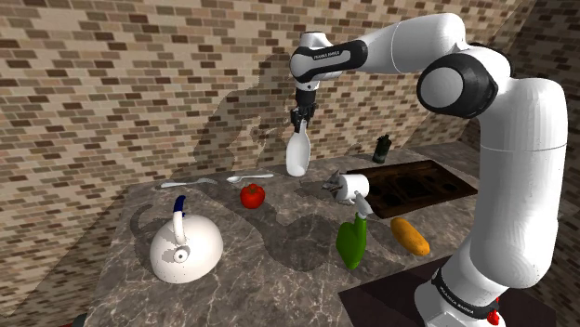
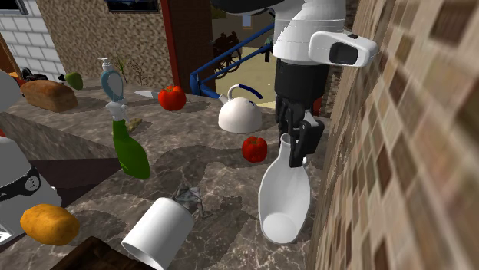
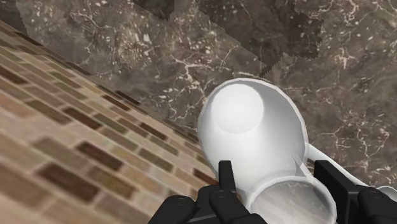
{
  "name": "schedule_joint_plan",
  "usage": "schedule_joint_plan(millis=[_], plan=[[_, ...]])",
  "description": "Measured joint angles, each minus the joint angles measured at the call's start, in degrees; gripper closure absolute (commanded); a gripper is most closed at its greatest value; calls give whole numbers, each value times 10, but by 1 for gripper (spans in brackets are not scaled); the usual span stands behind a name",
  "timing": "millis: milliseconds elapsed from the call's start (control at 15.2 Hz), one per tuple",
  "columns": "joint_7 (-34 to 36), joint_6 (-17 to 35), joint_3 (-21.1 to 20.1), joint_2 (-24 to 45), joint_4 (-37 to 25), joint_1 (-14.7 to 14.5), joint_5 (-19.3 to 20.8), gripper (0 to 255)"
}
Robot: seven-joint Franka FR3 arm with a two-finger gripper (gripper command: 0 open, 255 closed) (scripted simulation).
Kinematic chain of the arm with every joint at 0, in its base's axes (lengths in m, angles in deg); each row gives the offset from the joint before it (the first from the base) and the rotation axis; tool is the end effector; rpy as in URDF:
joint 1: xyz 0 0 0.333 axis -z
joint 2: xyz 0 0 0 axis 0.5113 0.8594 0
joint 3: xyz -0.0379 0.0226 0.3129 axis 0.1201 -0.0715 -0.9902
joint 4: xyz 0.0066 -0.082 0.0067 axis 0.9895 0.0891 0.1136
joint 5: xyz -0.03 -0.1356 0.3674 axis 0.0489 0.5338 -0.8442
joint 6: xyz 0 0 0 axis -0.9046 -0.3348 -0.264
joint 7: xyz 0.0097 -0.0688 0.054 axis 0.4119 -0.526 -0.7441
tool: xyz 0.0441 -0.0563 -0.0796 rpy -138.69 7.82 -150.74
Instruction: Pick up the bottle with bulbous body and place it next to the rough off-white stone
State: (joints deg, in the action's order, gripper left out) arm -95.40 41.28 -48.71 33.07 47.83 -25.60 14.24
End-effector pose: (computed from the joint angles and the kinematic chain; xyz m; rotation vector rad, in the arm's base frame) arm 0.6770 -0.1149 0.4293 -3.1318 -0.1543 -0.0153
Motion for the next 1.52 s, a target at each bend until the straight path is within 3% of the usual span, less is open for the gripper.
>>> schedule_joint_plan(millis=[726, 1320, 1518], plan=[[1, -71, 1, -9, -62, 1, 1, 255], [3, -148, 1, 0, -147, 4, 1, 255], [14, -153, -1, -22, -130, -5, 4, 255]])
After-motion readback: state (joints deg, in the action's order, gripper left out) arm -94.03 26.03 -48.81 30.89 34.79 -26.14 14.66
